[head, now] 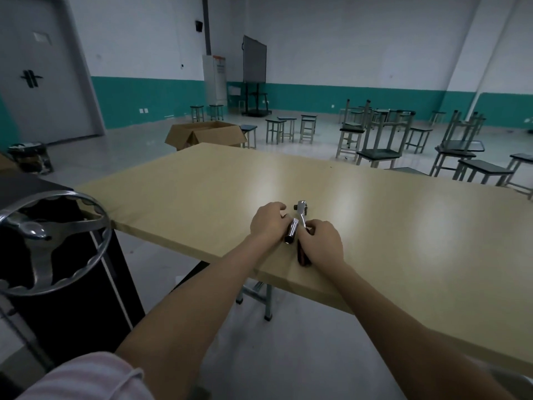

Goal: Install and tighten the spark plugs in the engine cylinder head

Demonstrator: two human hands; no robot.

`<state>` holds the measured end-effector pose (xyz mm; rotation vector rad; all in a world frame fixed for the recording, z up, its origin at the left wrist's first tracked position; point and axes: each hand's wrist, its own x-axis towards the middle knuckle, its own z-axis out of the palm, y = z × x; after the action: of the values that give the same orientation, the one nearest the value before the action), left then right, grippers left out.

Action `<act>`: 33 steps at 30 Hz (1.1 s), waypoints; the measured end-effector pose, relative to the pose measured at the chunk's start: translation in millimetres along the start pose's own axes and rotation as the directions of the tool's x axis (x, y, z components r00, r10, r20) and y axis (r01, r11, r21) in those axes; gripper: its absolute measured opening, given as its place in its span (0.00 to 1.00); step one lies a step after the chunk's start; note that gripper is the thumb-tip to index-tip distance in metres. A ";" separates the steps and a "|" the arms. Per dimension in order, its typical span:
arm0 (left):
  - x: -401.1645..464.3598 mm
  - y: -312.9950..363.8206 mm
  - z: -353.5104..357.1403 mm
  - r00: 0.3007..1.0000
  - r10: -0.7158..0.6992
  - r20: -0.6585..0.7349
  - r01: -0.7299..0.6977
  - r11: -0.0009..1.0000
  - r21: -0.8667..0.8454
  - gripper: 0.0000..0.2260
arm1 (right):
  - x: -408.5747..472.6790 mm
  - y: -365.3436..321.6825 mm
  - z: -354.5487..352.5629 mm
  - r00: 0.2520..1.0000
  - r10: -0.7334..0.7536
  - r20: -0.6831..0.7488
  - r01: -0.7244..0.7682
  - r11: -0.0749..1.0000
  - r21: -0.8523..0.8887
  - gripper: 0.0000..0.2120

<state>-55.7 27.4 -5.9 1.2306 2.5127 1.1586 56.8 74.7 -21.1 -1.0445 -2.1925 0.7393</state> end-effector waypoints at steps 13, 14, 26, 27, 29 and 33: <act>-23.3 -11.7 -16.1 0.987 -0.019 0.158 -0.026 0.961 0.276 0.10 | -0.4 1.5 -4.5 0.999 -0.023 -0.045 0.025 0.999 0.044 0.14; -24.1 -10.7 -15.7 0.987 -0.003 0.161 -0.043 0.958 0.284 0.08 | -0.4 1.8 -5.4 0.999 -0.014 -0.032 0.016 0.999 0.037 0.15; -23.2 -8.9 -5.1 0.998 0.011 -0.059 0.003 0.972 0.237 0.13 | -3.7 -8.3 -0.4 0.998 -0.006 0.056 0.009 0.998 -0.069 0.17; -21.5 -7.0 -3.5 0.998 0.002 -0.069 0.014 0.972 0.234 0.13 | -4.2 -7.0 -1.1 0.998 -0.012 0.060 0.015 0.998 -0.058 0.17; -19.7 -3.3 -1.5 0.997 -0.012 -0.076 0.029 0.975 0.222 0.13 | -6.8 -5.7 -1.7 0.998 -0.013 0.065 0.017 0.998 -0.061 0.16; -24.9 -3.5 -7.0 1.000 0.002 -0.028 0.002 0.988 0.153 0.11 | -7.0 -7.7 2.9 0.999 0.019 0.049 -0.017 0.999 -0.046 0.12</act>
<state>-44.2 4.1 -8.7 1.2569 2.6659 1.0051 54.7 64.2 -19.6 -1.0812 -2.2540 0.7333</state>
